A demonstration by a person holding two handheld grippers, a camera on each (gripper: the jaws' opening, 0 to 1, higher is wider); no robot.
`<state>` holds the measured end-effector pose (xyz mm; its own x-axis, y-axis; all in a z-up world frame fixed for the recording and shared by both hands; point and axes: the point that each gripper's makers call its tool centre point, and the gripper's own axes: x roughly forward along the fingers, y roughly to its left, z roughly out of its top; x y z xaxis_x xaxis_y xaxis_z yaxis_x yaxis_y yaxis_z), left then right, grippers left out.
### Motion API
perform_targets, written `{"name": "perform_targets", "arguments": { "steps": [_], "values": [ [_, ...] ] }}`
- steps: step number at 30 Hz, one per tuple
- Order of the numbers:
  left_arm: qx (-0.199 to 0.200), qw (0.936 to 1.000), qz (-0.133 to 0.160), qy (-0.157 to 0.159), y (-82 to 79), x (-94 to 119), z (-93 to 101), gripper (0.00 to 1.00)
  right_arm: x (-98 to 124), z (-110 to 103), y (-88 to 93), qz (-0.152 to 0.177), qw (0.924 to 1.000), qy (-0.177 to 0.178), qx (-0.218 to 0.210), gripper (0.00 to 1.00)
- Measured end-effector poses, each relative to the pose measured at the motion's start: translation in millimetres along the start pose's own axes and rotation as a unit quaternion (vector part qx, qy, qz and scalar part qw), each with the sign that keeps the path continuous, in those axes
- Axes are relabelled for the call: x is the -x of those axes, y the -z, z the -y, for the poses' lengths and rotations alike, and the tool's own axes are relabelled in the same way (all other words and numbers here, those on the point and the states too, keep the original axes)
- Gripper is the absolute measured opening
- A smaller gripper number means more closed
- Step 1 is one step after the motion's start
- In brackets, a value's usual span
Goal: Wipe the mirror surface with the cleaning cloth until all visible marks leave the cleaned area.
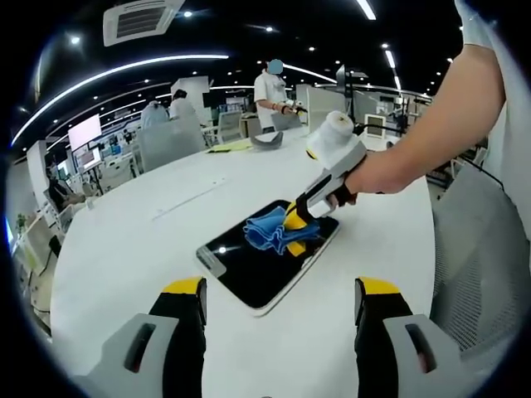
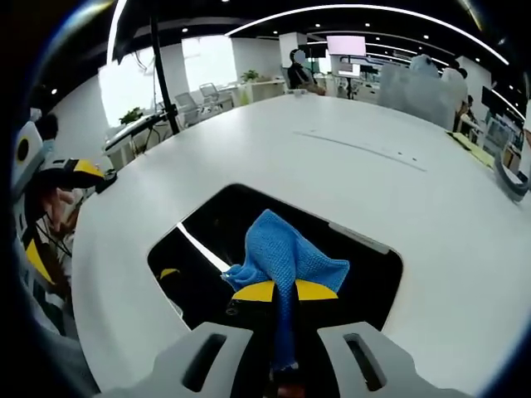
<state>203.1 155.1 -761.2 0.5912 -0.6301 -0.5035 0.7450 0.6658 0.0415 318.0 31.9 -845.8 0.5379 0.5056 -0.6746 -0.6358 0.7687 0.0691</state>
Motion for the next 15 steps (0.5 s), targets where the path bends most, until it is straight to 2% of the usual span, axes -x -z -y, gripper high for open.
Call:
{"name": "perform_targets", "arguments": {
  "steps": [15],
  "values": [
    [-0.001, 1.0, -0.002, 0.002, 0.8, 1, 0.2, 0.72, -10, -11, -8.4, 0.0, 0.9998, -0.011, 0.014, 0.02]
  ]
}}
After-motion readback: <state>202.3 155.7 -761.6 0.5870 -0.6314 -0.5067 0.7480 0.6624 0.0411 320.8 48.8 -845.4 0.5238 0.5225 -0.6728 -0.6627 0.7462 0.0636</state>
